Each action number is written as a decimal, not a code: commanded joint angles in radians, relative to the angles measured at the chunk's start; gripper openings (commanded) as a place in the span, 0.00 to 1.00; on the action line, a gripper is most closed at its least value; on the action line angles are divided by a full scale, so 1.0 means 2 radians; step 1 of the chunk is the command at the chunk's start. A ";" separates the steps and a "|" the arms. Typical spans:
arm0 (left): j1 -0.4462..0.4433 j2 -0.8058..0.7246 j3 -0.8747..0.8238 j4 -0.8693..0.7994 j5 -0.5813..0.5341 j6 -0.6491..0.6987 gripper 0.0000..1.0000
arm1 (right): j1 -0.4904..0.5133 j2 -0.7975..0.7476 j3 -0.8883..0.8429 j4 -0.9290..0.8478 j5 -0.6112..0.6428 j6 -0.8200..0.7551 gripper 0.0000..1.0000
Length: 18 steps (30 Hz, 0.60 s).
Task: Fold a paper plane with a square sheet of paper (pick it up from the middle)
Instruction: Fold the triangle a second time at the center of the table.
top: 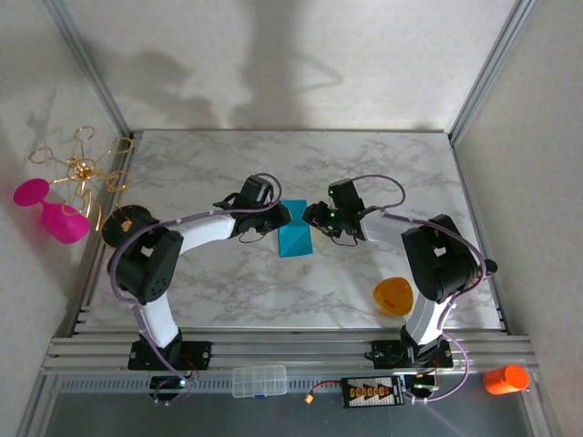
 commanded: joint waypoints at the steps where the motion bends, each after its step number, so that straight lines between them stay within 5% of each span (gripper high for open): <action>1: -0.002 0.019 0.016 0.005 -0.003 -0.007 0.15 | -0.002 -0.003 -0.008 0.008 0.005 0.026 0.44; 18: -0.002 0.052 -0.016 0.005 -0.069 -0.034 0.07 | 0.007 0.024 -0.001 0.004 -0.024 0.068 0.43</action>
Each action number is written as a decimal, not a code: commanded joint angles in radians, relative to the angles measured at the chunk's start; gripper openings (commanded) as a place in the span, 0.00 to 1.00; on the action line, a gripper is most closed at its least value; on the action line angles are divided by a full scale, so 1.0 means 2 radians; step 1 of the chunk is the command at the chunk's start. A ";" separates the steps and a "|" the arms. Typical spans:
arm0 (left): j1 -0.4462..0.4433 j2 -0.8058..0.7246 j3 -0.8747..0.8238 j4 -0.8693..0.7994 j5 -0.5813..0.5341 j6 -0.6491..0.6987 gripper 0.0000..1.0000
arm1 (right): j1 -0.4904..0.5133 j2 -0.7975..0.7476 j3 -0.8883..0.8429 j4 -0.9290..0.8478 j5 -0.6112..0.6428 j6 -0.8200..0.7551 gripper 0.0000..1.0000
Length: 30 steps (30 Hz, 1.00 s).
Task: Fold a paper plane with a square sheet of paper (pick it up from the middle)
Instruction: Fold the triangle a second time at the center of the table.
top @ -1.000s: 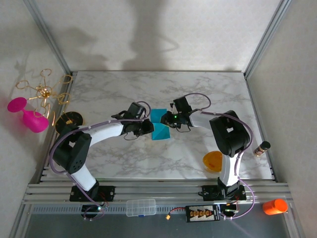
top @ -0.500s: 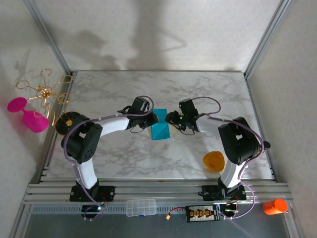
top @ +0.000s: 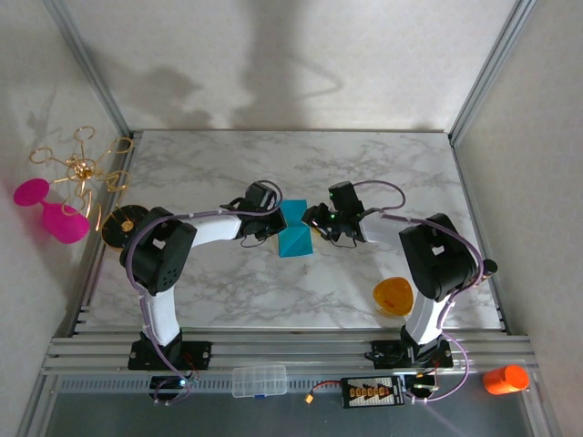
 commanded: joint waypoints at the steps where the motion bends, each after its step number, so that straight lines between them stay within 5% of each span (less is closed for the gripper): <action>1: -0.002 0.011 -0.015 0.005 -0.025 -0.014 0.07 | 0.008 0.015 0.007 -0.011 -0.005 0.010 0.43; 30: -0.003 0.020 -0.029 0.001 -0.023 -0.022 0.06 | 0.027 0.054 0.038 0.002 -0.041 0.005 0.32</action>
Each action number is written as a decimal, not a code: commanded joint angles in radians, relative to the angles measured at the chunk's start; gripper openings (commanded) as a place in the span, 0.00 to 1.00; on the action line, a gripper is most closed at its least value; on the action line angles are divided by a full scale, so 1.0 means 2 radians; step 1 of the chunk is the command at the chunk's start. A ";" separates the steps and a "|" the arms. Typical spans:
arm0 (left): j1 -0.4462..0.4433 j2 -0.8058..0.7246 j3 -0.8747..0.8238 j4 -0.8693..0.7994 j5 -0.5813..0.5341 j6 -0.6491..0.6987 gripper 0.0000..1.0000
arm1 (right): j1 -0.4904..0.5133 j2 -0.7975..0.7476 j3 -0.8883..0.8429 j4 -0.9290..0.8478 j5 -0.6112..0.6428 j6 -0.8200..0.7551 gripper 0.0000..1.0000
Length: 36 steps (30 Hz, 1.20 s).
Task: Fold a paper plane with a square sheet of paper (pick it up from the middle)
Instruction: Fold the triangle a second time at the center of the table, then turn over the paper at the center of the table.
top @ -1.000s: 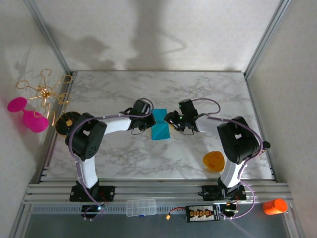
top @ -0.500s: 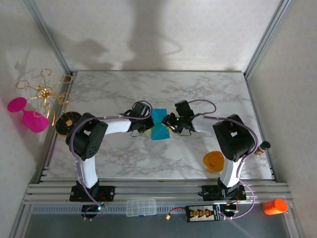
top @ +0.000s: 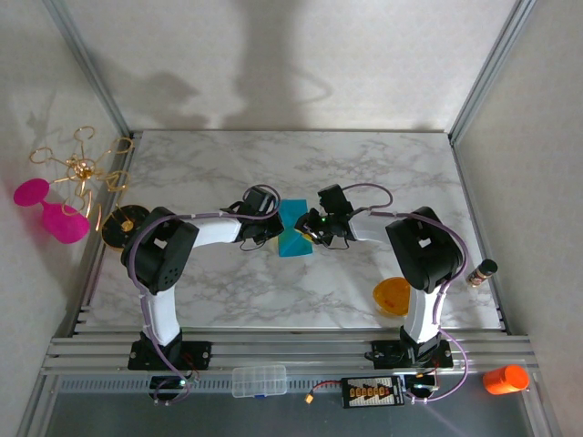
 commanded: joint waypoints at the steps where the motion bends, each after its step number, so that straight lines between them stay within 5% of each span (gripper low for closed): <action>1: -0.002 0.015 -0.012 -0.013 -0.010 -0.007 0.06 | 0.005 0.008 0.006 0.020 -0.025 0.000 0.32; 20: -0.002 0.014 -0.014 -0.013 -0.014 -0.009 0.06 | 0.005 -0.021 -0.019 -0.003 0.011 -0.002 0.32; 36: -0.002 0.015 -0.014 -0.011 -0.010 -0.012 0.06 | 0.006 0.006 -0.010 0.007 -0.021 -0.001 0.33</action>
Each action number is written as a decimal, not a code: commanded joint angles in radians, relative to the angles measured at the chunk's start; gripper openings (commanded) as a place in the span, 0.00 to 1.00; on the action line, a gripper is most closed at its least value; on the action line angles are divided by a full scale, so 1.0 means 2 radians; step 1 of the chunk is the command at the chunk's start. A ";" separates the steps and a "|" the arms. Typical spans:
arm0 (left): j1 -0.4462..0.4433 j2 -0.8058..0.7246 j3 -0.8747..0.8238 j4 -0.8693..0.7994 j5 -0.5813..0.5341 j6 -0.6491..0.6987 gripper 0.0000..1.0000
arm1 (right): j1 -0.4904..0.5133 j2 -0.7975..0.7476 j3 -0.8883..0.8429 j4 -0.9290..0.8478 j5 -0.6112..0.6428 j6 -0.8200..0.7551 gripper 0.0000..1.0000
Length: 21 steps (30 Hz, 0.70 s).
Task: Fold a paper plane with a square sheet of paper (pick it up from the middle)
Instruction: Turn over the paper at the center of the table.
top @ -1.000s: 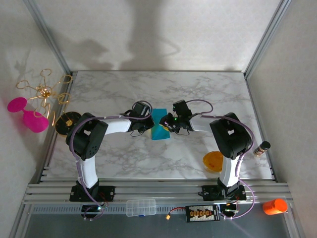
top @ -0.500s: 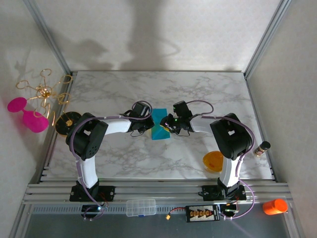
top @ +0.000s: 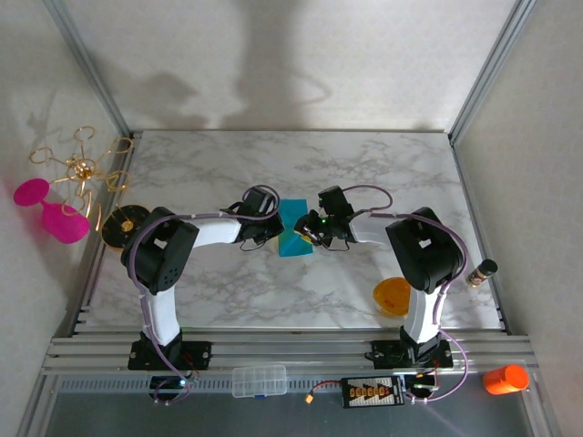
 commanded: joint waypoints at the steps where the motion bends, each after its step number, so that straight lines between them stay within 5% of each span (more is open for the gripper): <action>1: -0.002 0.015 -0.011 -0.019 -0.010 -0.005 0.06 | 0.005 0.008 0.003 -0.007 -0.011 -0.001 0.33; 21: -0.003 0.011 -0.012 -0.018 -0.010 -0.009 0.06 | 0.012 0.023 -0.018 0.067 -0.060 0.022 0.28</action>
